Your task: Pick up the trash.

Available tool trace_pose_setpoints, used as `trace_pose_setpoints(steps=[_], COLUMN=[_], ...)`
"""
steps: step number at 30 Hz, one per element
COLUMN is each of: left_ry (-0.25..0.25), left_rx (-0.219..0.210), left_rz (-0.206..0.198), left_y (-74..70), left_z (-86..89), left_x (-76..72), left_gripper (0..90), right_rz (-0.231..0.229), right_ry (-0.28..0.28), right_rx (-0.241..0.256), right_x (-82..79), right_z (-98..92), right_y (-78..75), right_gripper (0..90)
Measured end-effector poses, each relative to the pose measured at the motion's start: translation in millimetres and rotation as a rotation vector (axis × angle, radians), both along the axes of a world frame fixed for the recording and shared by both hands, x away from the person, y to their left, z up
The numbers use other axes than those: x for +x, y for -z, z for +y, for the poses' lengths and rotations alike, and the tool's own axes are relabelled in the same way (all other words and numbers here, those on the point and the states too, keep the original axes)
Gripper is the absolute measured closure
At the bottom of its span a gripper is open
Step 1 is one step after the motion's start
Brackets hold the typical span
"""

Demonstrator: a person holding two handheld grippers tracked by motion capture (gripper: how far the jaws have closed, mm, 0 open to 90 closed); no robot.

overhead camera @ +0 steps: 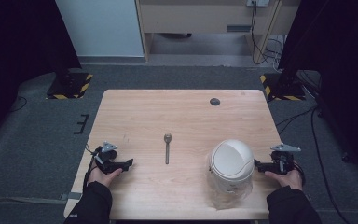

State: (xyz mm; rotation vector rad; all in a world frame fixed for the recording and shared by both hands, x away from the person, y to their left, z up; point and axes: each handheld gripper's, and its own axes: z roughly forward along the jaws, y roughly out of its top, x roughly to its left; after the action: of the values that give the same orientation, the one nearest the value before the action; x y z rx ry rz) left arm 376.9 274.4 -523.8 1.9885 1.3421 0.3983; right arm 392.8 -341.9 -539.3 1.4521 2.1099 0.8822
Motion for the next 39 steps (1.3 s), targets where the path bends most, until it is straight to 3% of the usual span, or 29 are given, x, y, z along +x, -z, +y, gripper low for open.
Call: trace_pose_setpoints(steps=[6,15,18,27,31,35,39], left_ry=[0.069,0.116,0.120,0.175,0.213,0.252,0.297], left_rx=[-0.089,-0.218,-0.254,-0.301,-0.308,-0.343,-0.341], left_rz=[-0.126,-0.315,-0.349,-0.438,-0.469,-0.497,-0.514], left_y=[-24.1,-65.0,-75.5,-102.7,-112.9,-120.4,-125.7], left_z=[-18.1,-41.4,-47.1,-69.3,-86.3,-106.5,-129.0], left_x=[-4.7,-16.6,-19.0,-19.4,-18.6,-18.5,-17.8], left_gripper=[19.5,17.5,17.1,16.7,16.7,16.7,17.1], right_rz=[0.002,0.002,0.002,0.002,0.002,0.002,0.002], right_ry=[0.004,0.013,0.012,0.012,0.014,0.015,0.017], right_rx=[0.001,0.002,0.001,0.001,0.001,0.001,0.001], right_x=[-0.1,-0.5,-0.6,-0.6,-0.9,-1.0,-1.2], right_z=[0.0,0.3,0.3,0.3,0.5,0.6,0.8], right_y=[0.0,0.0,0.0,0.0,0.0,0.0,0.0], right_gripper=[0.9,0.9,0.9,0.8,0.8,0.9,0.8])
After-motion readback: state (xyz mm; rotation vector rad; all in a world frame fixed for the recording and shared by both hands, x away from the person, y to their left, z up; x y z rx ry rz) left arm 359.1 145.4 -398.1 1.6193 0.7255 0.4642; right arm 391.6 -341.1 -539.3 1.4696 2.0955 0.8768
